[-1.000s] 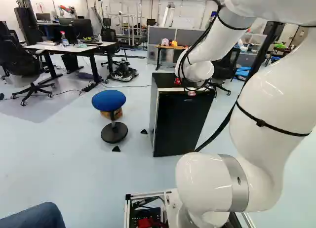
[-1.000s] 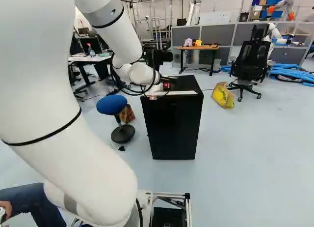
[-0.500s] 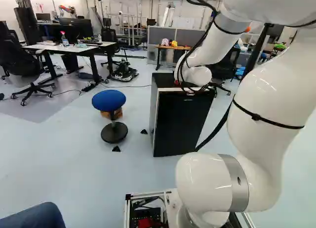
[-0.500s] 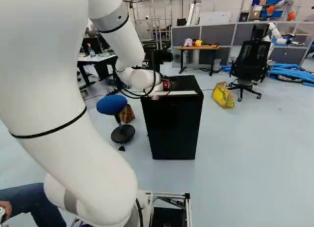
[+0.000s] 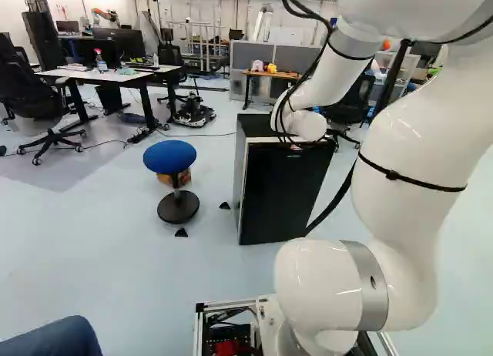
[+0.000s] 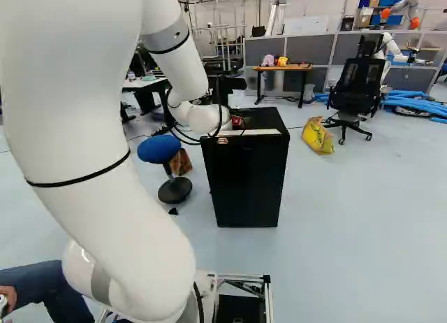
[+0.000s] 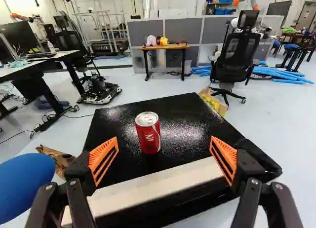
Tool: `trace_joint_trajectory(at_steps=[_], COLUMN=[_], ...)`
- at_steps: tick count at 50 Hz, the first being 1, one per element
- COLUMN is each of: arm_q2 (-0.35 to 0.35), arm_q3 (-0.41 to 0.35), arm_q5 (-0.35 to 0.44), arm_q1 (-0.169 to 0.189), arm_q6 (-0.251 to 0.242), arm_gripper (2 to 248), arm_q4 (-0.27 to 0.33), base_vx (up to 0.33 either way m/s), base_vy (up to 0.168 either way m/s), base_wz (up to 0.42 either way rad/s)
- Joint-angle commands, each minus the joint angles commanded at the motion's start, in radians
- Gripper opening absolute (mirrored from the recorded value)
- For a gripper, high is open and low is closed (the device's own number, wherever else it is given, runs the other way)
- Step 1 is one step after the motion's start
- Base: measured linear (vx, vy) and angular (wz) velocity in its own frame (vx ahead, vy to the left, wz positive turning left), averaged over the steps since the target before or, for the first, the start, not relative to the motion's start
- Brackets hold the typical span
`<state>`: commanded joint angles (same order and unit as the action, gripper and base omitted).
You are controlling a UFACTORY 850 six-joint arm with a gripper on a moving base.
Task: Grab a drink from the fridge
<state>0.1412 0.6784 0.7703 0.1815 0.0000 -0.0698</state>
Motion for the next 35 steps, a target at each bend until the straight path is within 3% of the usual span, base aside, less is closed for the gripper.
trace_joint_trajectory(at_steps=[35], arm_q2=[0.077], arm_q3=[0.0], arm_q5=[0.041], arm_q1=[0.0], arm_q6=[0.0], arm_gripper=[247], arm_q4=[0.025], base_vx=[0.0], base_vy=[0.0], base_wz=[0.0])
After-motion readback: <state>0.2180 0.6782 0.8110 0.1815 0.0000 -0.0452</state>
